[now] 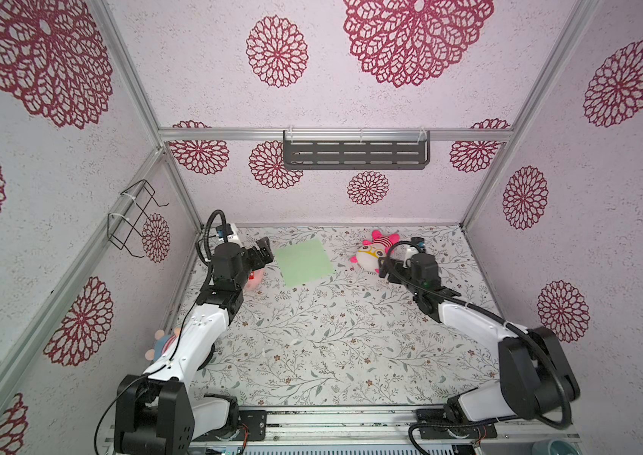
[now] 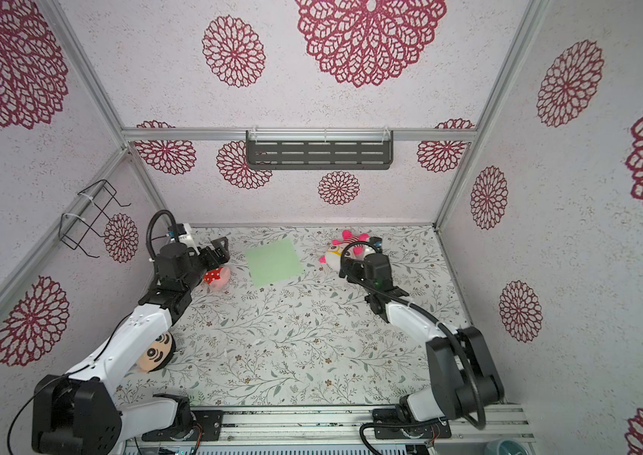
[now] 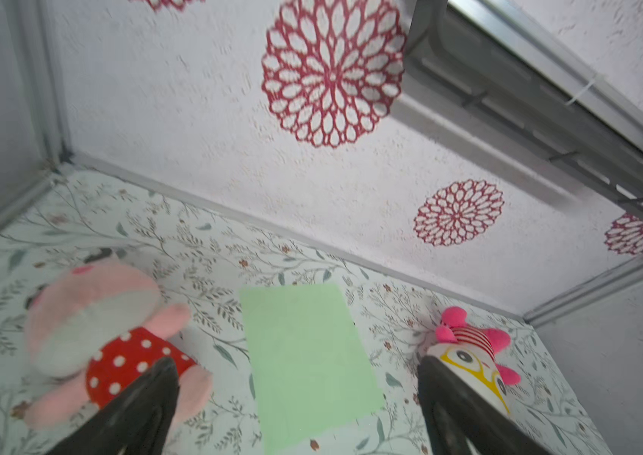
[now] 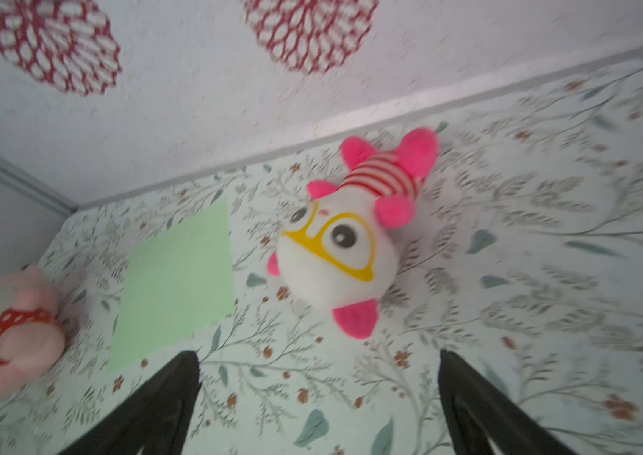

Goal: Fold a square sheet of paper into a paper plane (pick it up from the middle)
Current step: 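Move both grippers toward the green paper sheet on the table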

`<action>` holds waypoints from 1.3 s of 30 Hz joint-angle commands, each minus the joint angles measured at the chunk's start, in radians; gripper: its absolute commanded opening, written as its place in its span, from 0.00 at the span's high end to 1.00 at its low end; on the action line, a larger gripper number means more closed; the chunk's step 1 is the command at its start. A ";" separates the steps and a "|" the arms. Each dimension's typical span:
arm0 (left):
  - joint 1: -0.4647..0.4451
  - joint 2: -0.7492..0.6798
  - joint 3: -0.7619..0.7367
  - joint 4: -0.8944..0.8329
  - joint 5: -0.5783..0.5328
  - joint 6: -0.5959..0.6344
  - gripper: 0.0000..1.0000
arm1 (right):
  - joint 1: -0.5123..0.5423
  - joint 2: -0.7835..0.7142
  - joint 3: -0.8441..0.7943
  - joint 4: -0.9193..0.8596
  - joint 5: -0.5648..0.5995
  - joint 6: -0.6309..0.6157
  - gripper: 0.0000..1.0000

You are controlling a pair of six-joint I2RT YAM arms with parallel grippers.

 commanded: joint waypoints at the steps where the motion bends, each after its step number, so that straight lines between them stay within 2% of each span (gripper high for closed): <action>1: -0.013 0.056 0.012 -0.081 0.125 -0.117 0.03 | 0.097 0.134 0.143 -0.082 -0.088 0.076 0.07; 7: -0.013 0.049 -0.008 -0.106 0.096 -0.146 0.03 | 0.206 0.431 0.433 -0.135 -0.191 0.092 0.14; 11: -0.013 0.014 -0.008 -0.168 0.041 -0.122 0.03 | 0.220 0.596 0.614 -0.160 -0.225 0.099 0.16; 15: -0.012 -0.013 -0.008 -0.201 0.021 -0.109 0.03 | 0.221 0.745 0.808 -0.265 -0.209 0.086 0.16; 22: -0.013 0.016 0.018 -0.202 0.044 -0.136 0.03 | 0.222 0.858 0.928 -0.320 -0.233 0.074 0.16; 26: -0.013 0.043 0.040 -0.208 0.066 -0.140 0.03 | 0.222 0.857 0.885 -0.351 -0.232 0.073 0.16; 29: -0.015 0.066 0.061 -0.225 0.083 -0.143 0.03 | 0.222 0.814 0.780 -0.355 -0.237 0.081 0.18; 33: -0.022 0.103 0.089 -0.251 0.122 -0.161 0.03 | 0.224 0.694 0.549 -0.316 -0.251 0.110 0.19; 39: -0.061 0.148 0.116 -0.363 0.221 -0.170 0.03 | 0.249 0.406 0.120 -0.250 -0.277 0.174 0.22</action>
